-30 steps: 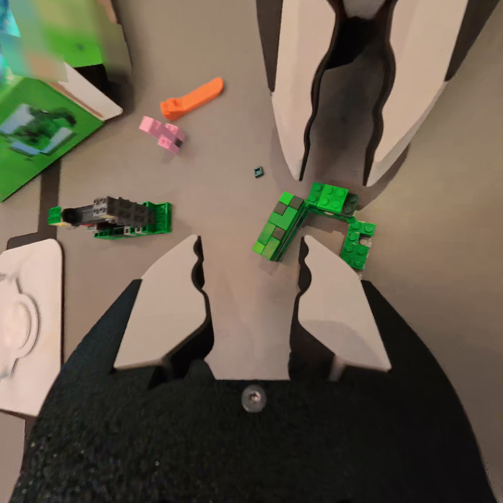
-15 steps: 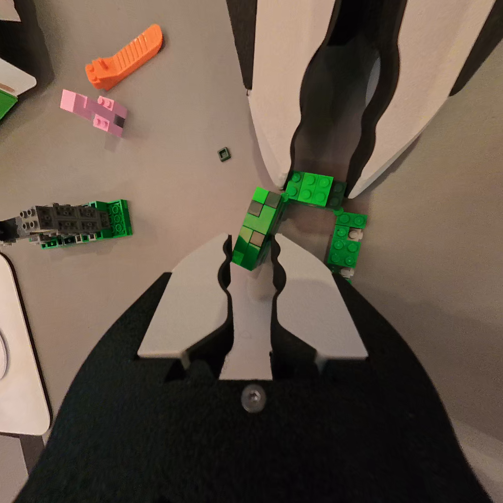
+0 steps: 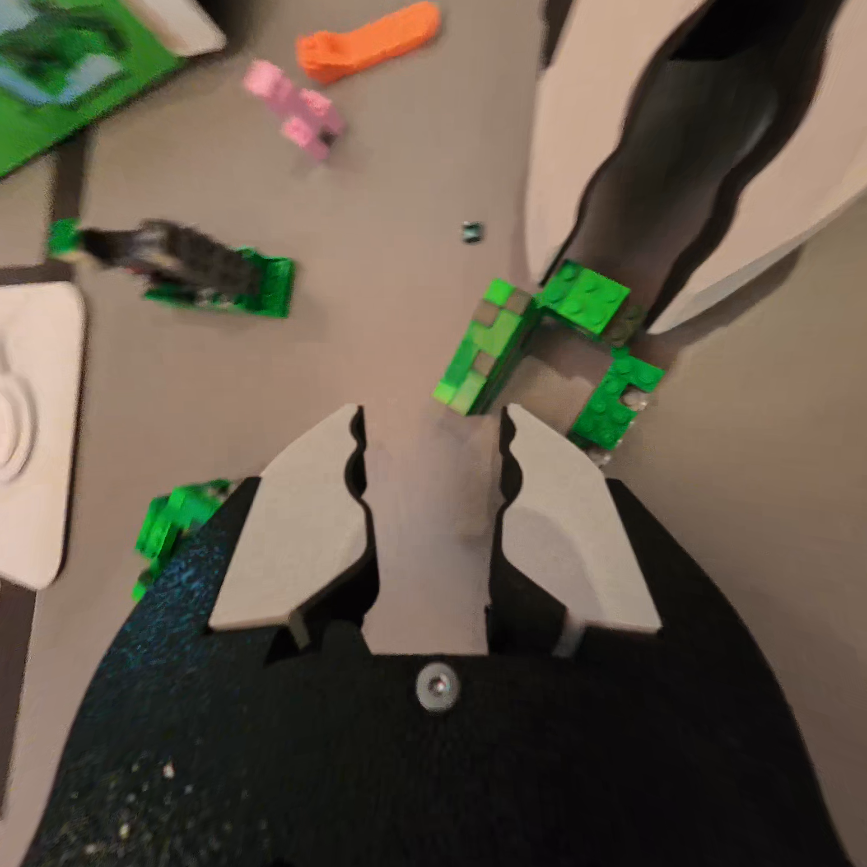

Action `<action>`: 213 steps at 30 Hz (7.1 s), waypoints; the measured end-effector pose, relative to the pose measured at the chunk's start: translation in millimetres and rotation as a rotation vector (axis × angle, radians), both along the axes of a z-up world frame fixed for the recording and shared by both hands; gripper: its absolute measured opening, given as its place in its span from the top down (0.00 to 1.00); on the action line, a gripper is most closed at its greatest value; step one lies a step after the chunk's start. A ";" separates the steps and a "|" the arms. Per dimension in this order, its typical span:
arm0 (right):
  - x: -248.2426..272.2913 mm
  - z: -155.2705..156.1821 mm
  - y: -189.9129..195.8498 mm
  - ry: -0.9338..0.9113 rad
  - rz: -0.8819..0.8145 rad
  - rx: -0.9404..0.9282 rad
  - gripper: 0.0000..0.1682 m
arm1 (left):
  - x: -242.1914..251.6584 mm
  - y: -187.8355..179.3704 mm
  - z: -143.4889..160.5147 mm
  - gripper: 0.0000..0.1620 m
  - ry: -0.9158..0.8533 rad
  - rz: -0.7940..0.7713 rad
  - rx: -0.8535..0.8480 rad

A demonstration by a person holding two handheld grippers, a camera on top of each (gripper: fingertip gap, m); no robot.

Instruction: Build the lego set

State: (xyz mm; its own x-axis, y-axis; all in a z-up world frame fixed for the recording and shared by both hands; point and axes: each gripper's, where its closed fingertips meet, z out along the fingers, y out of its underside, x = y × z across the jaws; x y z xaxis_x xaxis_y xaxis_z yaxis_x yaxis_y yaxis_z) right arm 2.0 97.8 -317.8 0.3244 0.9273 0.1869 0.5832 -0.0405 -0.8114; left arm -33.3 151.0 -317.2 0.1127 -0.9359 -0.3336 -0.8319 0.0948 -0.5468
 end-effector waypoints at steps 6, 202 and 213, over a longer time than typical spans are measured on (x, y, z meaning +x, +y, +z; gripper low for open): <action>21.6 49.1 26.3 0.200 -0.147 0.163 0.76 | -49.3 31.1 58.0 0.57 -0.530 0.443 0.142; 70.4 152.0 390.2 0.499 -1.068 0.446 0.93 | -74.4 46.0 83.1 1.00 -0.978 0.331 0.333; 69.8 157.4 387.4 0.526 -1.060 0.471 0.97 | -76.2 46.6 84.3 1.00 -0.993 0.336 0.327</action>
State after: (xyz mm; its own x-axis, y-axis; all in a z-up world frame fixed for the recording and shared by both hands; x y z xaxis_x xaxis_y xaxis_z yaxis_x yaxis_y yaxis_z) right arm 71.8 485.1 -160.4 0.9976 0.0483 0.0498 0.0466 0.0666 -0.9967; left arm -109.5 197.6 -232.8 0.7011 -0.6902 -0.1793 -0.0453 0.2078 -0.9771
